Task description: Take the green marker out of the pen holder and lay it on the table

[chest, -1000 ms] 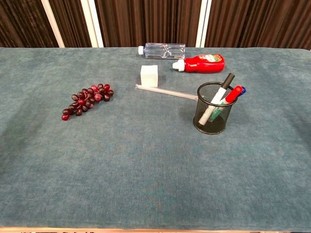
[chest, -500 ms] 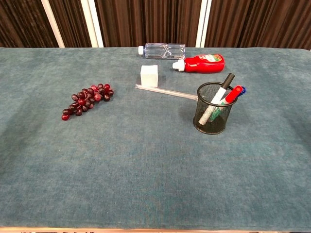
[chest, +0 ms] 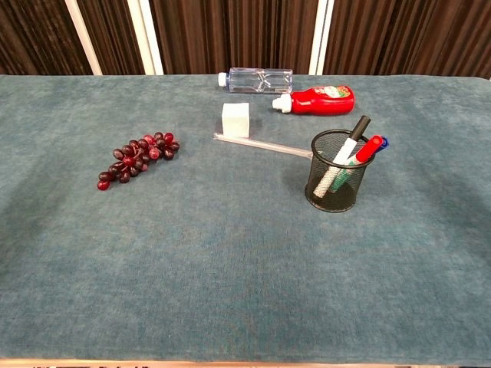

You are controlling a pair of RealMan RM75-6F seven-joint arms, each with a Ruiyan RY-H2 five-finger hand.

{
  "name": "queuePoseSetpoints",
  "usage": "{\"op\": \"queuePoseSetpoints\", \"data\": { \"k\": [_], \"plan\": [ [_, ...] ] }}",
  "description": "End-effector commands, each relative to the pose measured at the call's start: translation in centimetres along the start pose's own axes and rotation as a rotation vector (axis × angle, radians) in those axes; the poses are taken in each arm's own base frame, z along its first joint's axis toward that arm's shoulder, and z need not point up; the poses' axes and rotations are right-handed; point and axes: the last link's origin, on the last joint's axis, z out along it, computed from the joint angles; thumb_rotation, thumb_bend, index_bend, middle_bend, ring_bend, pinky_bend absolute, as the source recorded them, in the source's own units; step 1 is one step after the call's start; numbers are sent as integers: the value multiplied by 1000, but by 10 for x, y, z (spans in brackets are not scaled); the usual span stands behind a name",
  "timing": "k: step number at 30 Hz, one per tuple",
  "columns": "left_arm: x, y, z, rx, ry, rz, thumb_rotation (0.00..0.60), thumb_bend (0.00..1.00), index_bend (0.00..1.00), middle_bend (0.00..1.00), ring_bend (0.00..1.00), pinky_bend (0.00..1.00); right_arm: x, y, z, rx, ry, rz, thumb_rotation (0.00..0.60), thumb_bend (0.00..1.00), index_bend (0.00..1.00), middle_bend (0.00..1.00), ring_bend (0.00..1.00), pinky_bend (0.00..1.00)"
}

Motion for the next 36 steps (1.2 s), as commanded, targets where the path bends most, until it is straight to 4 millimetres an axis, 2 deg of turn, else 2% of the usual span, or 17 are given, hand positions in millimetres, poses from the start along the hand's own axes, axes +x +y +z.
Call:
{"op": "queuePoseSetpoints", "data": {
  "k": [1,6,12,20,36],
  "plan": [
    [0,0,0,7,0,1,600,330,106,4,0,18,-1,-17,27,50,-15,23,600,185,58,0,71,211],
    [-1,-1,1,24,-2,4,600,330,106,4,0,18,-1,-39,49,104,-5,70,600,265,143,0,71,211],
    [-1,-1,0,31,-5,4,600,331,106,4,0,18,-7,-53,61,124,-15,85,600,312,215,0,71,211],
    [-2,-2,1,43,-12,-2,600,332,107,4,0,18,-12,-68,63,155,-22,94,600,346,287,0,71,211],
    [-2,-2,1,66,-20,-10,600,333,107,3,0,18,-26,-100,68,208,-17,107,600,382,347,0,71,211]
  ]
}}
